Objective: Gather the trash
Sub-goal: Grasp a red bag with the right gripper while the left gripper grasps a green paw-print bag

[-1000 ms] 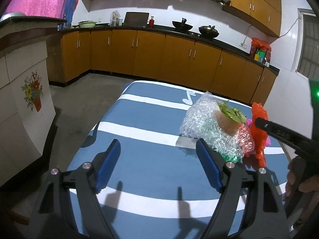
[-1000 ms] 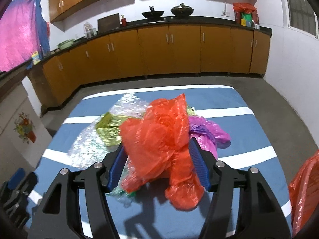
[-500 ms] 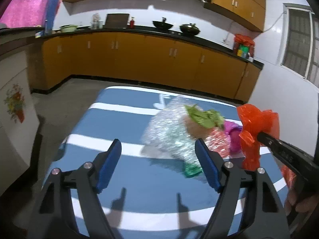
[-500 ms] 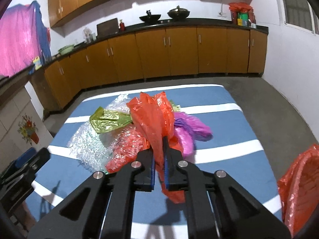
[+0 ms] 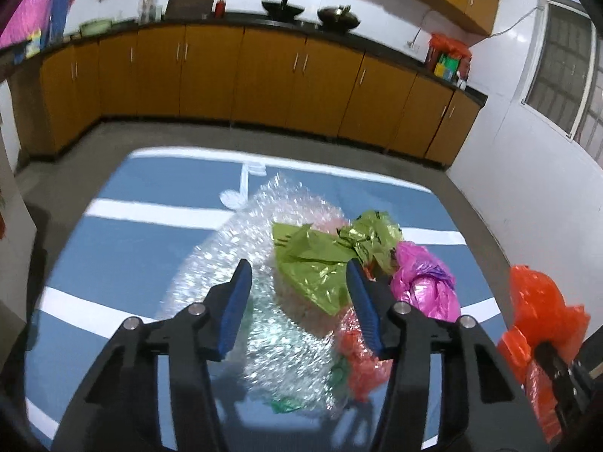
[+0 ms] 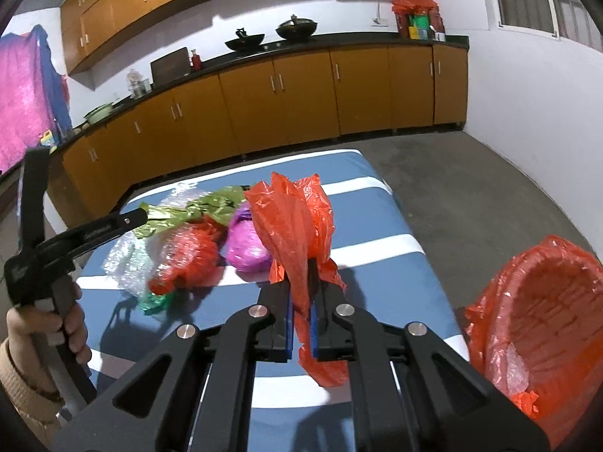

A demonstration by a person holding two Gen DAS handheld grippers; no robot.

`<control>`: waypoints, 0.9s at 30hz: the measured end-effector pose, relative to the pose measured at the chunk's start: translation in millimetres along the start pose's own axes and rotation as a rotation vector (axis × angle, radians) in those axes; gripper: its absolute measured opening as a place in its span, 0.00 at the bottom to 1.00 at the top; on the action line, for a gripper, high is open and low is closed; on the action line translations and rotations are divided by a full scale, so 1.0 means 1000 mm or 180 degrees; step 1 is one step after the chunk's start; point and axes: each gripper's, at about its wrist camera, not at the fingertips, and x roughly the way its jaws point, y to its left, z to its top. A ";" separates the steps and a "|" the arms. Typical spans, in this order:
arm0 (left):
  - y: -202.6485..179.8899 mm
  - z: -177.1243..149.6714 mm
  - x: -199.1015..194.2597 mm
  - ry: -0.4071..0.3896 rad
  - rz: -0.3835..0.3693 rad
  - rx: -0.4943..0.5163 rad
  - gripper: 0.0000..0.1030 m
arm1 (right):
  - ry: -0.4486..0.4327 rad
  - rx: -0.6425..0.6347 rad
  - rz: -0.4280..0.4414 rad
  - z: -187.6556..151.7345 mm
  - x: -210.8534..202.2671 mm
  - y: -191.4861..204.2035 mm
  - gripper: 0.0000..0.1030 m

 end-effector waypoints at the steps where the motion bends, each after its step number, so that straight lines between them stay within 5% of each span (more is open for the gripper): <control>1: -0.001 0.000 0.006 0.0058 -0.0012 -0.0021 0.46 | 0.0007 0.0010 -0.0004 -0.001 0.000 -0.002 0.06; 5: 0.000 -0.005 0.017 0.0170 -0.0169 -0.0115 0.27 | 0.0027 0.0045 -0.0007 -0.004 0.003 -0.006 0.06; 7: -0.002 -0.006 0.018 0.0147 -0.0208 -0.0119 0.09 | 0.0031 0.0044 -0.0007 -0.005 0.002 -0.008 0.06; 9: -0.003 -0.008 0.014 0.0087 -0.0228 -0.0082 0.03 | 0.0025 0.0032 -0.0015 -0.007 0.001 -0.007 0.06; 27: -0.019 -0.015 -0.096 -0.0523 -0.0334 0.0174 0.03 | -0.0197 0.0048 -0.0037 -0.003 -0.042 -0.011 0.06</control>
